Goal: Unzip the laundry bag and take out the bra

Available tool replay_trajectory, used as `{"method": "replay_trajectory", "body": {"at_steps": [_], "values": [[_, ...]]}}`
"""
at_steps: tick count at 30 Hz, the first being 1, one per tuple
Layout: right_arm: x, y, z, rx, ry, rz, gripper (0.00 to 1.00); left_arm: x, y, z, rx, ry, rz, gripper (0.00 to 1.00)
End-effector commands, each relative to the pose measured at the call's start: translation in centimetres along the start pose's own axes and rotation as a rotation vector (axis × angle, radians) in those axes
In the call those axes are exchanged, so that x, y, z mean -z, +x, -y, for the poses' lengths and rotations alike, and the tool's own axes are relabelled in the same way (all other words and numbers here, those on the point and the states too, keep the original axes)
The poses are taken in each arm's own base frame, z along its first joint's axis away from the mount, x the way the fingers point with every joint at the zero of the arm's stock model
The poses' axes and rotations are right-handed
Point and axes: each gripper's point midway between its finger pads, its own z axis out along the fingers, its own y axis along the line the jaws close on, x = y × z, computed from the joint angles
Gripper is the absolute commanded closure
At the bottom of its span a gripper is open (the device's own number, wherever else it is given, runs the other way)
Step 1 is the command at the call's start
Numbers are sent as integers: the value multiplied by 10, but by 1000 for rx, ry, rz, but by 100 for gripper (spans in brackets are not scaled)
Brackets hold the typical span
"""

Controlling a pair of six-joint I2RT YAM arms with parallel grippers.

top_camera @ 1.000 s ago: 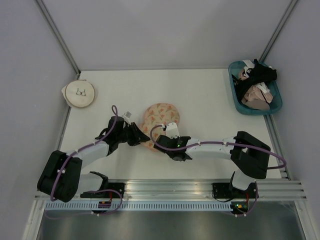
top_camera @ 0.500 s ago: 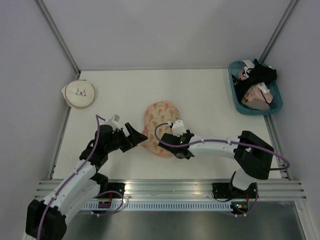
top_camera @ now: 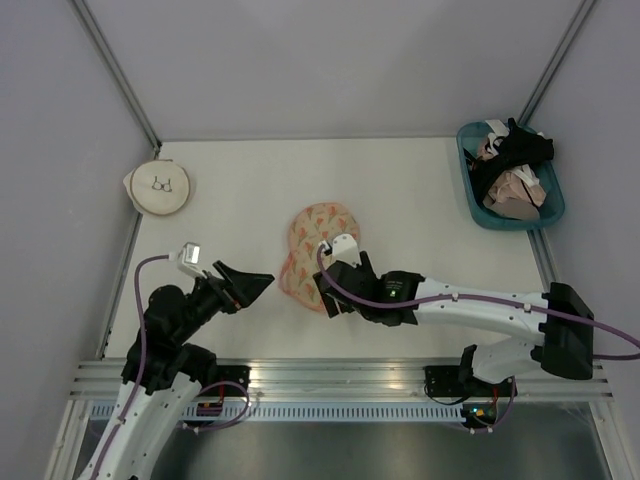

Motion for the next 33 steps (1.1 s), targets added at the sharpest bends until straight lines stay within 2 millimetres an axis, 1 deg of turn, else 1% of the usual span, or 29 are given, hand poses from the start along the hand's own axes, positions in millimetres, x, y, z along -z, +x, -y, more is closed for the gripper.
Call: {"method": "replay_trajectory", "body": {"at_steps": [1,2,3,5,6,7,8,9,10,11,12,13,14,15,16,17,18,19,20,24,25,26,28,29,30,33], "values": [[-16,-23,-54,58,-166,18,20,16,-12,18,33,65,79,1],[-21,-26,-62,74,-179,18,21,24,-15,25,25,100,107,1],[-32,-27,-74,95,-191,7,21,29,-16,29,26,122,129,1],[-42,-30,-85,107,-197,-3,23,31,-15,29,36,121,125,1],[-44,-38,-92,107,-204,8,24,37,-16,33,32,142,141,1],[-56,-33,-97,120,-191,-8,25,37,-14,30,37,132,134,1],[-61,-32,-100,131,-187,-15,28,38,-13,30,39,130,131,1],[-63,-42,-106,125,-189,-2,31,38,-12,30,44,133,123,1],[-74,-33,-105,145,-154,-29,34,39,-11,30,48,132,120,1],[-79,-33,-106,151,-142,-37,41,39,-10,30,48,129,118,1],[-81,-38,-109,148,-137,-32,45,41,-11,30,50,127,124,1],[-92,-30,-103,166,-87,-56,49,42,-12,31,46,130,128,1],[-96,-29,-103,167,-70,-59,55,43,-11,30,46,124,126,1],[-97,-33,-102,159,-53,-52,57,46,-13,32,41,125,136,1],[-103,-26,-99,169,-25,-71,58,47,-15,33,36,124,140,1],[-106,-27,-93,169,19,-62,60,48,-14,32,35,116,137,1],[-109,-28,-91,168,38,-59,60,50,-16,34,27,116,149,0],[-114,-22,-88,179,66,-76,60,52,-17,34,26,111,153,1],[-117,-22,-84,181,89,-74,60,53,-18,34,25,109,156,1],[-127,-9,-84,191,91,-98,60,67,-28,37,13,80,209,1],[-129,-9,-84,183,86,-93,61,69,-30,38,10,74,221,0],[-129,-9,-85,179,81,-91,66,73,-33,40,4,75,234,0],[-133,-6,-83,173,81,-98,74,75,-34,38,6,60,240,1],[-134,-4,-83,170,80,-103,85,75,-34,38,7,59,241,0],[-136,0,-81,173,78,-114,90,74,-33,37,11,58,238,0],[-137,3,-80,160,59,-119,99,73,-32,35,17,52,232,0]]}}
